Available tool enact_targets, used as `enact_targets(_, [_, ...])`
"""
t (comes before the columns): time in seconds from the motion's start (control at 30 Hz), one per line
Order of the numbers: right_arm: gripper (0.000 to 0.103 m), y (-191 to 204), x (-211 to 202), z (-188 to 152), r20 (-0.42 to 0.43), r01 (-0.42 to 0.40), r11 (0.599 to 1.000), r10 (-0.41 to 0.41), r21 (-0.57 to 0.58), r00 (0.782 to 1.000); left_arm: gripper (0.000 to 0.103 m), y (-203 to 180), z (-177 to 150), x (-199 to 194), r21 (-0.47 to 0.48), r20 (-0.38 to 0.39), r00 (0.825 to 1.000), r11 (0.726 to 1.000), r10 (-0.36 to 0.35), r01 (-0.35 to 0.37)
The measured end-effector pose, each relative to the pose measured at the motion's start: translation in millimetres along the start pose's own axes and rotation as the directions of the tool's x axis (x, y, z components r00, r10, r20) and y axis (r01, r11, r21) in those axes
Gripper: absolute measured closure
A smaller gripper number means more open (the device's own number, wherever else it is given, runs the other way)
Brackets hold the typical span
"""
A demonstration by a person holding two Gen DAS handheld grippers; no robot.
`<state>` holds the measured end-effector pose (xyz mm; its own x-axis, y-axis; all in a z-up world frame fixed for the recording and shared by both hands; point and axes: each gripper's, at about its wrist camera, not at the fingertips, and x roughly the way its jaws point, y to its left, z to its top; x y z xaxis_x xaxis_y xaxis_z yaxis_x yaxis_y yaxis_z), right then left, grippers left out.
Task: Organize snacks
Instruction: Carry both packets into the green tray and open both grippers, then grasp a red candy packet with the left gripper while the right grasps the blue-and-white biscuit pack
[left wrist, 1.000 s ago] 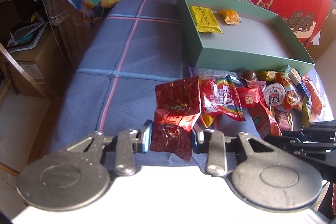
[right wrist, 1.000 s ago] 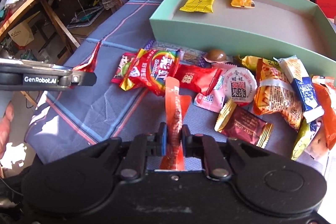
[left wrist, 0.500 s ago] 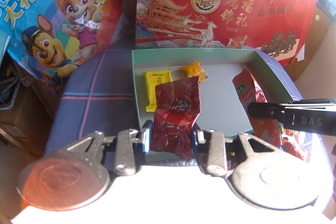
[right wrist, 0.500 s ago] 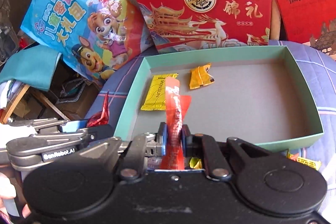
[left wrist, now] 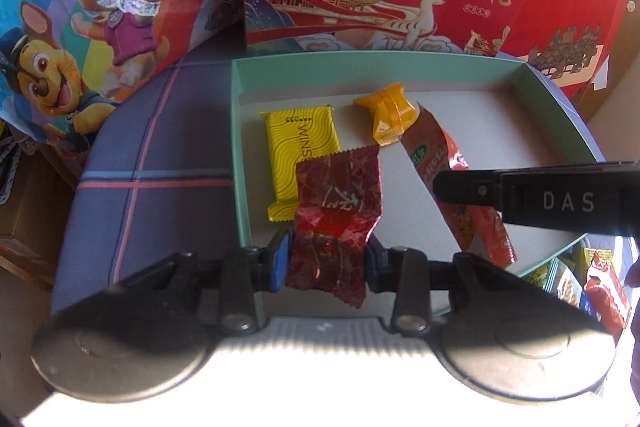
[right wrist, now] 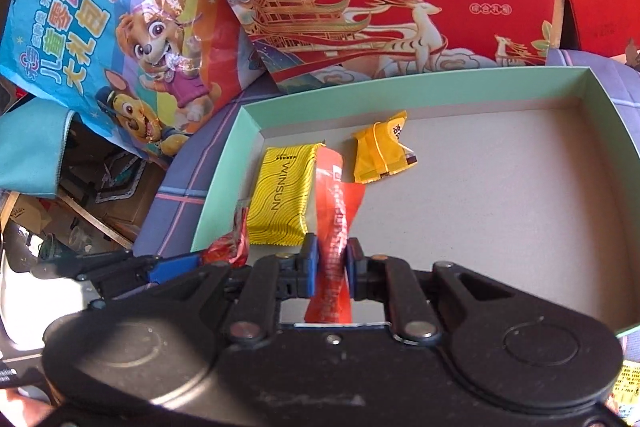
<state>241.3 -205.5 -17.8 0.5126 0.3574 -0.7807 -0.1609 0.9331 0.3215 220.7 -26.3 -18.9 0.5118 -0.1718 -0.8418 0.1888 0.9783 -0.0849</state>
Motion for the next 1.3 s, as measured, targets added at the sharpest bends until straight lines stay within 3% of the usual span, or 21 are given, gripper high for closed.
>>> enact_targets(0.07, [0.081, 1.4, 1.7, 3.0, -0.006, -0.017, 1.0, 0.017, 0.012, 1.0, 0.061, 0.1, -0.5, -1.0, 0.001, 0.004, 1.0, 1.0, 0.008, -0.008])
enact_targets(0.1, [0.065, 1.8, -0.3, 5.2, -0.003, -0.025, 0.999, 0.026, 0.029, 1.0, 0.05, 0.2, -0.6, -4.0, -0.002, 0.009, 1.0, 1.0, 0.012, -0.012])
enact_targets(0.13, [0.039, 1.3, -2.9, 7.0, 0.006, -0.025, 0.999, 0.025, 0.043, 1.0, 0.031, 0.2, -0.5, -8.4, -0.009, 0.02, 1.0, 1.0, 0.015, -0.015])
enact_targets(0.17, [0.026, 0.5, -9.2, 9.2, 0.029, -0.015, 0.999, 0.014, 0.051, 0.999, 0.016, 0.8, -0.3, -14.2, -0.017, 0.039, 0.999, 1.0, 0.006, -0.006])
enact_targets(0.2, [0.01, 1.0, -13.6, 9.8, 0.05, -0.007, 0.999, 0.004, 0.046, 0.999, 0.009, 1.5, -0.2, -20.5, -0.028, 0.059, 0.998, 1.0, 0.009, -0.007])
enact_targets(0.23, [0.002, 2.5, -21.9, 10.2, 0.078, 0.013, 0.999, -0.015, 0.035, 0.997, 0.0, 2.3, 0.2, -26.7, -0.038, 0.081, 0.997, 0.999, 0.017, -0.014])
enact_targets(0.47, [0.0, 0.3, -57.1, -1.8, 0.093, 0.061, 0.998, -0.064, 0.031, 0.994, 0.0, 11.6, -2.6, -50.8, -0.093, 0.094, 0.995, 0.996, 0.022, -0.013])
enact_targets(0.83, [0.0, 0.6, -104.0, -46.5, 0.114, 0.067, 0.997, -0.07, 0.029, 0.991, 0.0, 19.3, -37.4, -86.7, -0.112, 0.091, 0.994, 0.993, 0.054, -0.044])
enact_targets(1.3, [0.0, -26.5, -115.2, -93.3, 0.077, 0.062, 0.993, -0.07, 0.104, 0.995, 0.0, 16.2, -80.0, -71.0, -0.11, -0.001, 0.998, 0.992, 0.064, -0.064])
